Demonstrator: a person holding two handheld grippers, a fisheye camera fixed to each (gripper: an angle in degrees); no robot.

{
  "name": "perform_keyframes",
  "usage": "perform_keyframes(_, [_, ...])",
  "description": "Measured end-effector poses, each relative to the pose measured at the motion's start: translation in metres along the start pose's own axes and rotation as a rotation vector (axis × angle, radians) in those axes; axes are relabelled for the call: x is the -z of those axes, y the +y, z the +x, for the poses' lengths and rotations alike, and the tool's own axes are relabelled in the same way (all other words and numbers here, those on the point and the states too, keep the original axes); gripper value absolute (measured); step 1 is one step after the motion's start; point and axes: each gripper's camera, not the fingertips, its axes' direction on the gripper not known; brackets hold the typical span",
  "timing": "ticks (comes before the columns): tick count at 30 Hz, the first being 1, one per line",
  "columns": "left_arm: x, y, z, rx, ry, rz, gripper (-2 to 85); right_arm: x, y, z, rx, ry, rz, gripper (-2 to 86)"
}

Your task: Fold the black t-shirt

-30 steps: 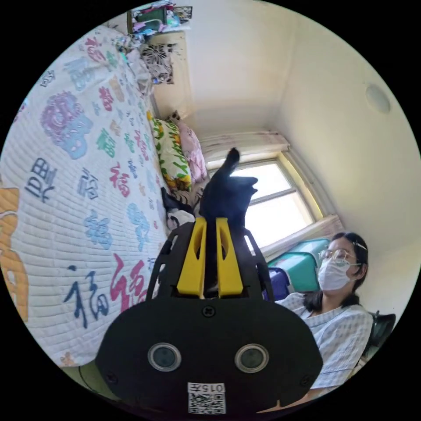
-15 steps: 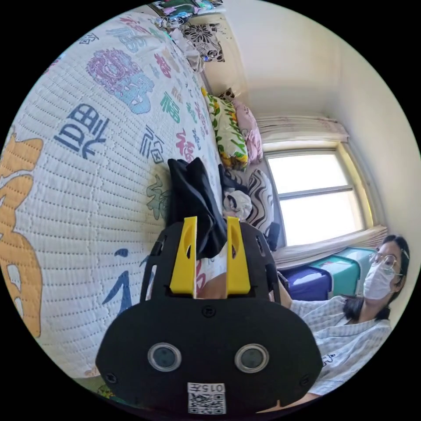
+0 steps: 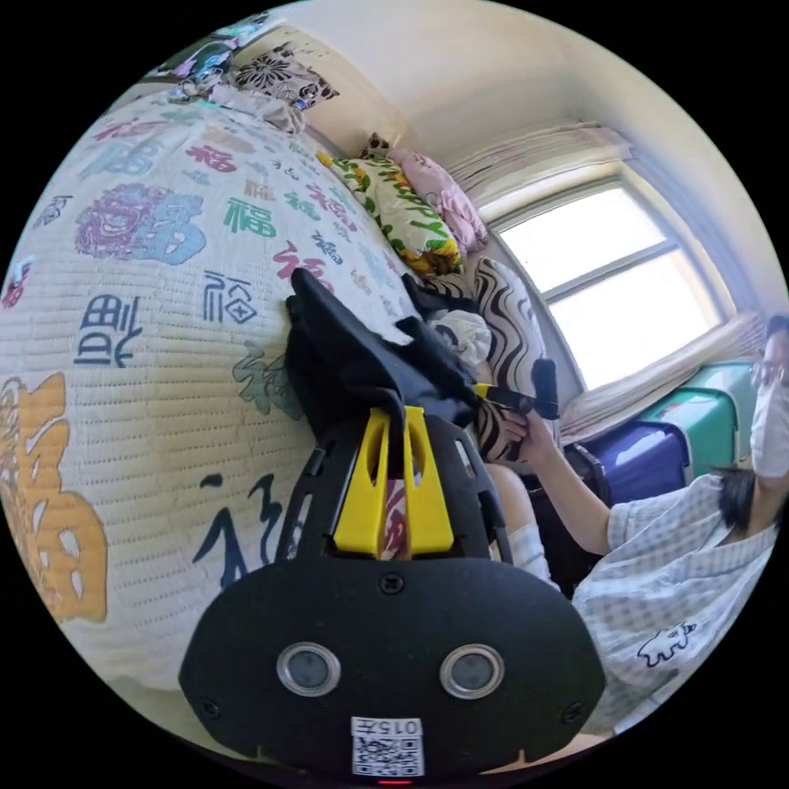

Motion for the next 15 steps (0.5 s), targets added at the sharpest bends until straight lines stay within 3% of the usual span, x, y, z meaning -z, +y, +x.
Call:
perform_keyframes(4, [-0.005,0.025,-0.013,0.05,-0.024,-0.079,1.3,0.003,0.067,0.032,-0.181,-0.057,-0.086,0.8])
perform_keyframes(6, [-0.002,0.037,-0.024,0.112,0.0,-0.071,2.5,-0.003,0.078,0.026,-0.166,-0.052,-0.113,1.3])
perform_keyframes(10, [0.018,0.039,-0.042,0.205,0.08,0.02,8.0,0.003,0.065,0.014,-0.098,0.003,-0.005,5.5])
perform_keyframes(13, [0.041,0.028,-0.048,0.232,0.017,0.131,10.1,0.002,0.042,0.029,-0.15,0.013,0.056,8.3])
perform_keyframes(15, [0.036,0.011,-0.049,0.206,-0.003,0.075,10.3,-0.014,0.029,0.04,-0.184,-0.013,0.001,8.4])
